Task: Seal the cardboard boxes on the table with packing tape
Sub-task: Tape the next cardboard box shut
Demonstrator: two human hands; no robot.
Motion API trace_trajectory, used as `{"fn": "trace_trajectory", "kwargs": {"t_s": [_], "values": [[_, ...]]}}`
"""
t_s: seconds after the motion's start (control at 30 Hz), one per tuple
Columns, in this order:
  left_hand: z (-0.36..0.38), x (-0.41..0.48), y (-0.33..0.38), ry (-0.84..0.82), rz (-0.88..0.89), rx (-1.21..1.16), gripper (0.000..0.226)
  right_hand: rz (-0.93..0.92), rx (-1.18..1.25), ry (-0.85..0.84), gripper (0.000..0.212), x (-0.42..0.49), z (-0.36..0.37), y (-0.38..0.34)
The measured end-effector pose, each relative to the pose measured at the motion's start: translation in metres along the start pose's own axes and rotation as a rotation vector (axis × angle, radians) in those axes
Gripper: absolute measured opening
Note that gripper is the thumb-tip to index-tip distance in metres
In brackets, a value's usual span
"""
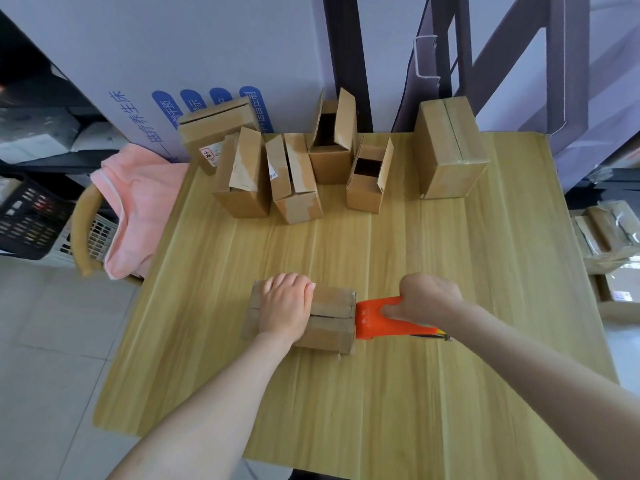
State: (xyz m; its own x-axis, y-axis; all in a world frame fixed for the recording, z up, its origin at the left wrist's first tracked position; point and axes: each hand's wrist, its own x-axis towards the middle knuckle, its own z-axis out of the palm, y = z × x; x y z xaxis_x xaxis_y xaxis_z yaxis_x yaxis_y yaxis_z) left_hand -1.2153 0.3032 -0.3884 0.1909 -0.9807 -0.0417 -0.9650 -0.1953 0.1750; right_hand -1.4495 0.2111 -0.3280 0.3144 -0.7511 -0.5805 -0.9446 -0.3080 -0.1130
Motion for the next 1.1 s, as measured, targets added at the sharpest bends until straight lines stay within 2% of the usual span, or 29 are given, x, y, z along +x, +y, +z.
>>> {"fn": "trace_trajectory", "kwargs": {"t_s": [0.27,0.4,0.47,0.57,0.63,0.7,0.77,0.83,0.9,0.97,1.03,1.1], "values": [[0.000,0.000,0.001,0.048,0.017,0.008,0.052,0.146,-0.136,-0.082,0.033,0.018,-0.025,-0.042],[0.001,0.001,-0.001,0.020,0.019,-0.020,0.052,0.171,-0.129,-0.049,0.012,0.020,0.010,-0.063],[0.003,0.002,-0.002,0.009,0.014,-0.049,0.055,0.205,-0.059,-0.039,0.017,0.011,0.036,-0.059],[0.004,0.001,-0.005,0.005,0.023,-0.100,0.050,0.349,0.130,0.026,0.037,-0.012,0.045,-0.029],[0.004,-0.001,-0.007,-0.008,0.058,-0.104,0.050,0.434,0.274,0.105,0.047,-0.029,0.041,-0.010],[0.001,-0.001,-0.007,-0.029,0.061,-0.103,0.052,0.431,0.391,0.211,0.052,-0.045,0.036,0.001],[-0.002,-0.007,-0.005,-0.073,-0.007,-0.107,0.056,0.391,0.535,0.318,0.052,-0.061,0.032,0.005],[-0.005,-0.020,0.001,-0.108,-0.189,-0.130,0.057,0.308,0.724,0.439,0.046,-0.077,0.029,0.004],[-0.012,-0.035,0.010,-0.128,-0.410,-0.222,0.048,0.218,0.937,0.534,0.036,-0.094,0.026,-0.005],[-0.023,-0.044,0.019,-0.128,-0.529,-0.391,0.040,0.140,1.083,0.559,0.032,-0.110,0.022,-0.016],[-0.043,-0.044,0.026,-0.109,-0.509,-0.648,0.040,0.080,1.194,0.542,0.026,-0.122,0.018,-0.027],[-0.076,-0.037,0.031,-0.161,-0.425,-0.998,0.032,0.033,1.246,0.552,0.022,-0.131,0.012,-0.037]]}}
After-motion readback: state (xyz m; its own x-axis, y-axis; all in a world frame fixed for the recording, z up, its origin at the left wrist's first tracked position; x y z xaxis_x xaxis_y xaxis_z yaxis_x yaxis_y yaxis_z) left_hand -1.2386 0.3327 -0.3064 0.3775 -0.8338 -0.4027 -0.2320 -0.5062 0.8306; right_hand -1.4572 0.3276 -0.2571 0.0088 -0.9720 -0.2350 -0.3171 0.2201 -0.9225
